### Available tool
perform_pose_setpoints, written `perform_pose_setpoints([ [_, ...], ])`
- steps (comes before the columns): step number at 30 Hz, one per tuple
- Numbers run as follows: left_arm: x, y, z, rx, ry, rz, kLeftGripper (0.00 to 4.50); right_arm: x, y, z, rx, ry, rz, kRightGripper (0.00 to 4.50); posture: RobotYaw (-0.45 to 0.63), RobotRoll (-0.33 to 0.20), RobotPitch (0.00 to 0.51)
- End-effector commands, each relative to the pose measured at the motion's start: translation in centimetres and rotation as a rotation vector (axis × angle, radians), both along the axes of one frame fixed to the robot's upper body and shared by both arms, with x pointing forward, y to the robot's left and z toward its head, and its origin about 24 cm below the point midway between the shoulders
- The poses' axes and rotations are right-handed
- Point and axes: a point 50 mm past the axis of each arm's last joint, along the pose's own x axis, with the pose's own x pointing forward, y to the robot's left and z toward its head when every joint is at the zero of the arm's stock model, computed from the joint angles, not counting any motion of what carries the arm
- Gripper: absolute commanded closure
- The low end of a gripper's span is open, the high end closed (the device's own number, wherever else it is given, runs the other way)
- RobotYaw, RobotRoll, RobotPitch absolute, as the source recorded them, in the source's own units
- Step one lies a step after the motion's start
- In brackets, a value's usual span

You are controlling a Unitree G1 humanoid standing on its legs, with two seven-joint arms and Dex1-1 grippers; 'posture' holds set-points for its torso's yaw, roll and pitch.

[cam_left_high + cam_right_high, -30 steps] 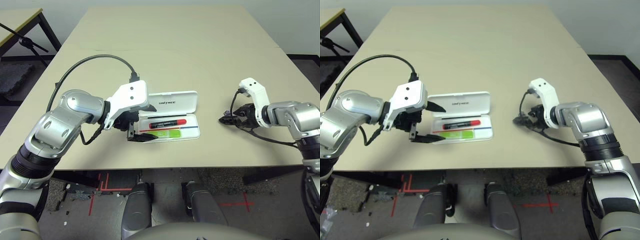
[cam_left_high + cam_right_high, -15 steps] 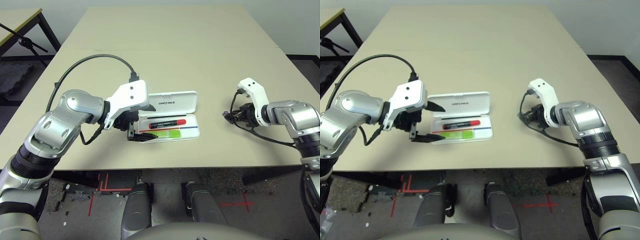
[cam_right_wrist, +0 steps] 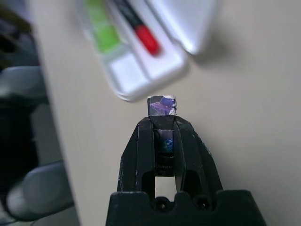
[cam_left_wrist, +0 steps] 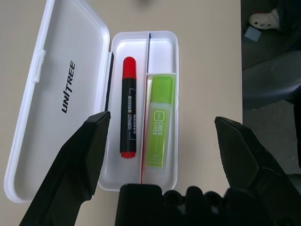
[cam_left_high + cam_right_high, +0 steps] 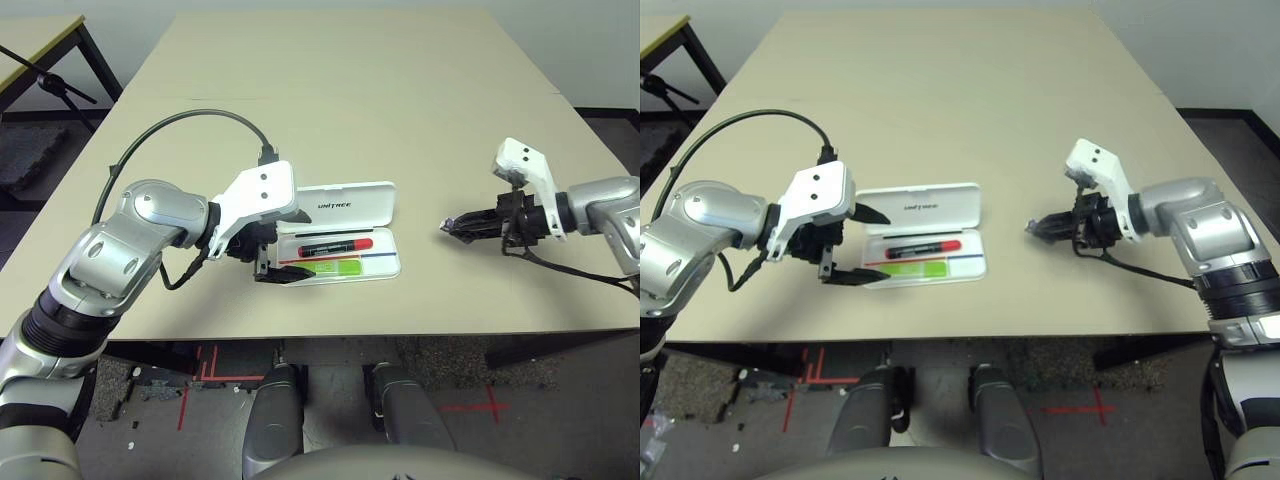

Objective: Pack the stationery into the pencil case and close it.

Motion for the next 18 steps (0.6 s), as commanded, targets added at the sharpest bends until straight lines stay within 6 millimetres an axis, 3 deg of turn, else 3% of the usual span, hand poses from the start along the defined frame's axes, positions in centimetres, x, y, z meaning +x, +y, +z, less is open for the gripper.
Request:
perform_pose_setpoints([
  [1, -0.1, -0.1, -0.2, 0.021, 0.0, -0.003, 0.0, -0.8, 0.7, 0.4, -0.006, 0.009, 0.116, 4.23, 0.01, 0.0, 0.121],
  [18, -0.1, -0.1, -0.5, 0.032, -0.001, 0.008, 0.0, 0.4, 6.7, -0.7, -0.104, -0.117, 0.28, 4.23, 0.03, 0.0, 0.12],
])
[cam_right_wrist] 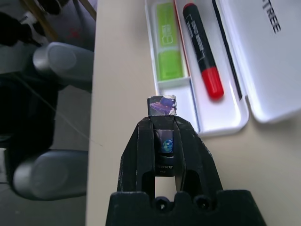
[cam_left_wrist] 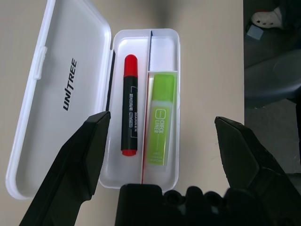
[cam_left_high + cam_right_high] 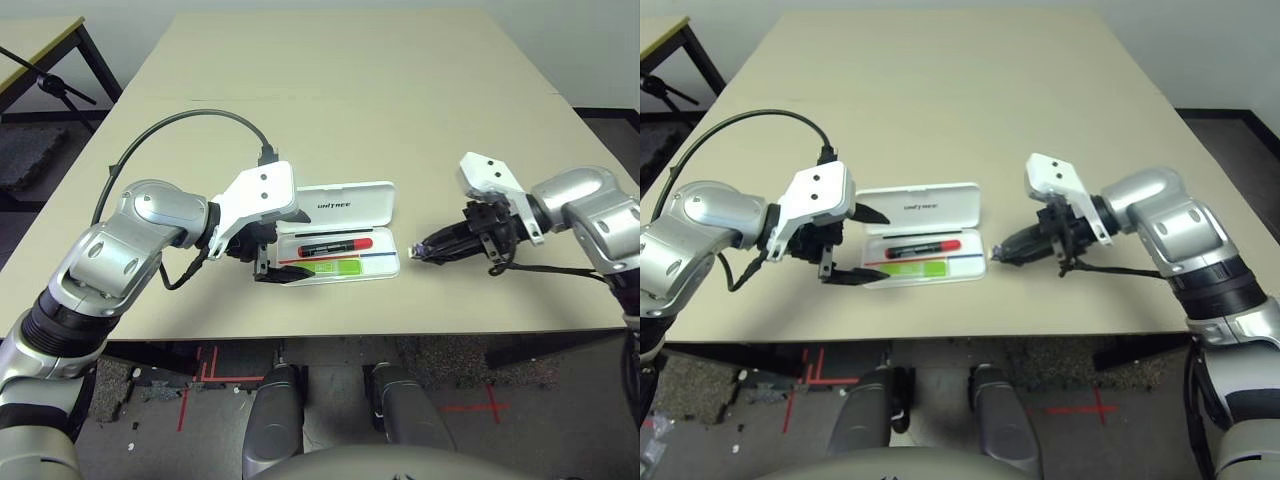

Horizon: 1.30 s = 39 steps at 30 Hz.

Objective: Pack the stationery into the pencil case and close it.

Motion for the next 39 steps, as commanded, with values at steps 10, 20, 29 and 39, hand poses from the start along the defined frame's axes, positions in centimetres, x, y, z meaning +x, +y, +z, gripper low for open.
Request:
perform_pose_setpoints([
  [10, -0.4, 0.0, -0.5, 0.029, 0.005, 0.016, 0.0, 0.7, 2.9, -3.0, -0.063, -0.098, 0.05, 4.23, 0.05, 0.0, 0.12],
  [20, -0.3, 0.0, -0.7, 0.032, 0.005, 0.025, 0.0, 0.9, 3.3, -3.5, -0.043, -0.113, 0.049, 4.23, 0.04, 0.0, 0.122],
  [29, -0.2, 0.1, -0.9, 0.036, 0.009, 0.032, 0.0, 0.9, 3.4, -3.0, -0.014, -0.113, 0.031, 1.76, 0.04, 0.0, 0.123],
  [39, -0.3, 0.8, -1.5, 0.048, 0.038, 0.061, 0.0, 0.5, -2.8, 0.9, 0.104, -0.009, -0.12, 0.02, 0.05, 0.0, 0.128],
])
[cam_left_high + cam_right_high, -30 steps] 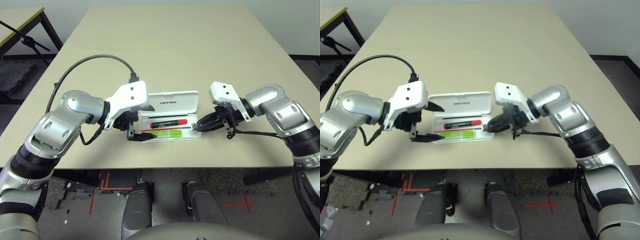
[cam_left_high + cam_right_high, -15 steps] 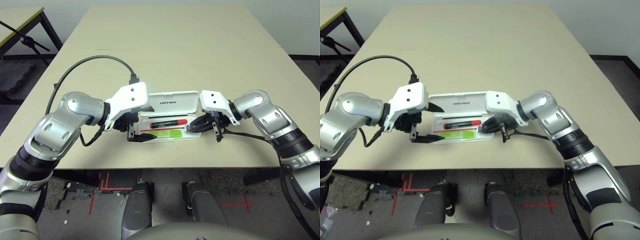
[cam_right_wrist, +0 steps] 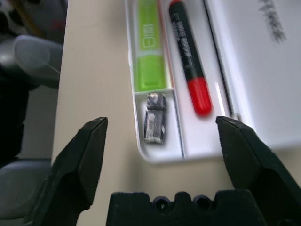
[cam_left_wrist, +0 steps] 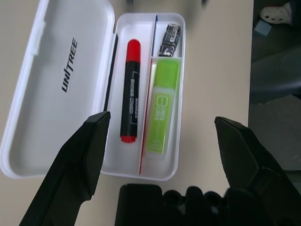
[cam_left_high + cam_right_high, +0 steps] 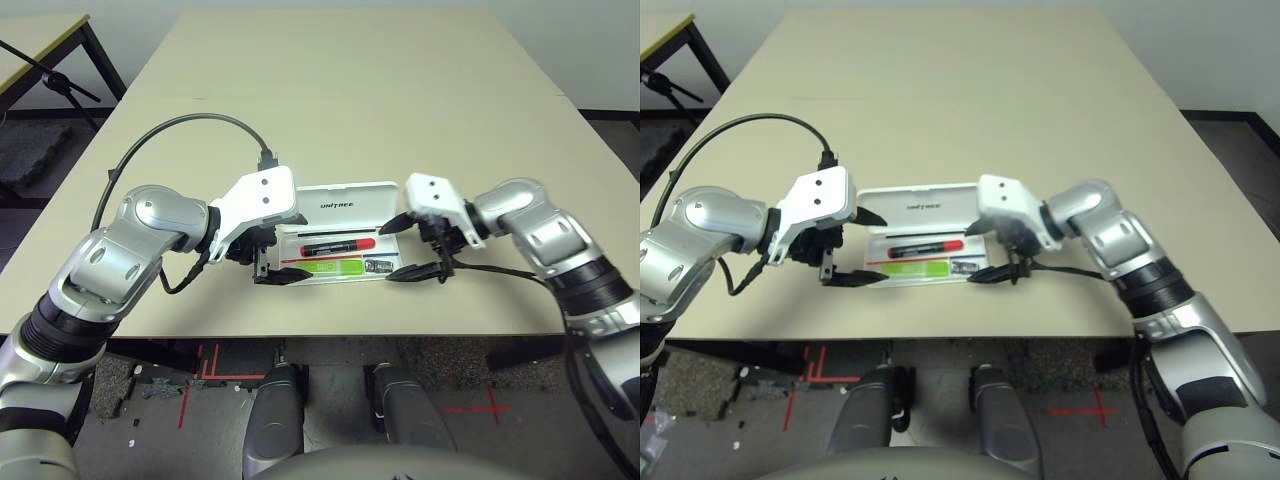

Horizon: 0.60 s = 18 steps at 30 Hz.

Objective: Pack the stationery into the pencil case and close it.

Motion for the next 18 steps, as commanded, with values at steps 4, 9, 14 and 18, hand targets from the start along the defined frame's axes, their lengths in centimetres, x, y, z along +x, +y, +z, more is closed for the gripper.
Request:
perform_pose_setpoints([
  [4, -0.2, 0.6, -1.1, 0.02, 0.041, 0.031, 0.0, -1.1, -6.3, 1.8, 0.079, 0.071, -0.175, 0.02, 0.04, 0.0, 0.131],
  [9, -0.2, 1.0, -1.3, 0.013, 0.044, 0.045, 0.0, -2.3, -8.8, 2.4, 0.137, 0.104, -0.275, 0.02, 0.02, 0.0, 0.135],
  [14, 0.0, 1.6, -1.4, 0.027, 0.055, 0.062, 0.0, -2.7, -8.7, 2.1, 0.145, 0.108, -0.299, 0.02, 0.01, 0.0, 0.132],
  [18, 0.2, 2.9, -1.9, 0.099, 0.067, 0.1, 0.64, -2.5, -8.0, 1.6, 0.152, 0.107, -0.298, 0.0, 0.01, 0.0, 0.13],
])
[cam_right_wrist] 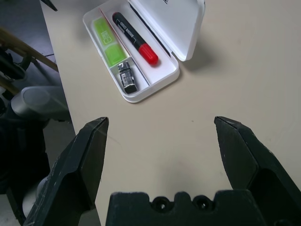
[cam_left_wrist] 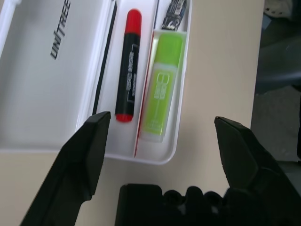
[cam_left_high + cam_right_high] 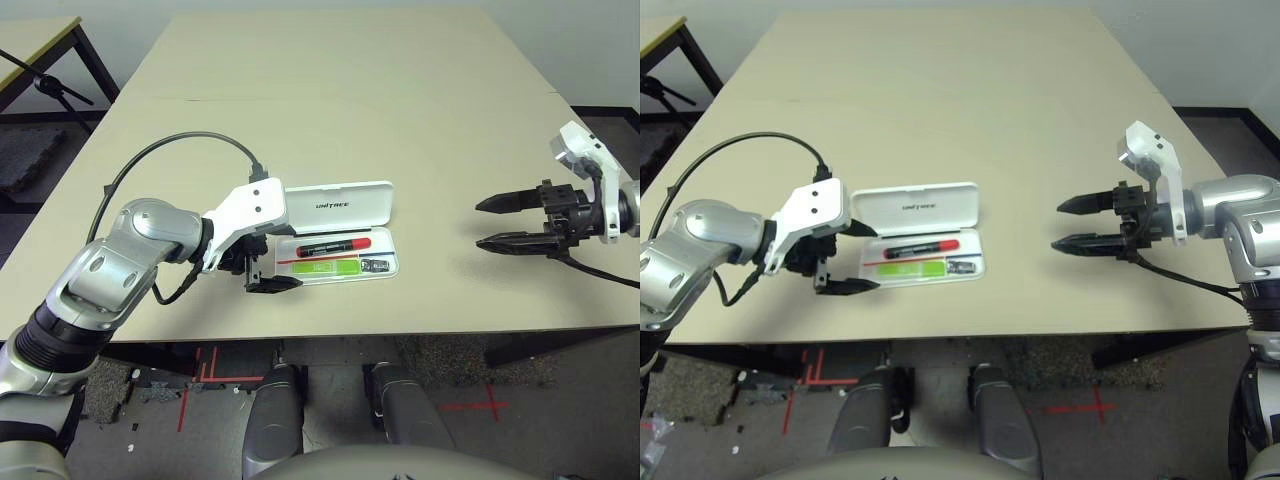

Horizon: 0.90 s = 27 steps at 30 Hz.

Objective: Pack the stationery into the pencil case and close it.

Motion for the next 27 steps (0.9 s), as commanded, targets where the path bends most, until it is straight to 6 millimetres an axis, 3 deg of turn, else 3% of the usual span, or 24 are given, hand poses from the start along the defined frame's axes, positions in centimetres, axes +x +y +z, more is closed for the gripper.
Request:
perform_pose_setpoints([
  [1, 0.3, 1.8, -0.9, 0.1, 0.02, 0.052, 1.03, 0.0, 0.7, -0.3, 0.016, -0.005, 0.004, 0.0, 0.02, 0.0, 0.129],
  [10, 2.7, 6.2, -1.9, 0.263, -0.094, 0.202, 4.47, 0.8, 1.6, -0.4, 0.043, -0.051, 0.004, 0.0, 0.02, 0.0, 0.124],
  [19, 5.3, 7.2, -4.1, 0.252, -0.293, 0.262, 4.47, 1.0, 2.1, -0.7, 0.06, -0.066, 0.016, 0.0, 0.02, 0.0, 0.112],
  [27, 7.8, 5.0, -3.9, 0.016, -0.41, 0.378, 4.47, 1.2, 2.3, -0.6, 0.057, -0.084, 0.017, 0.0, 0.02, 0.0, 0.116],
])
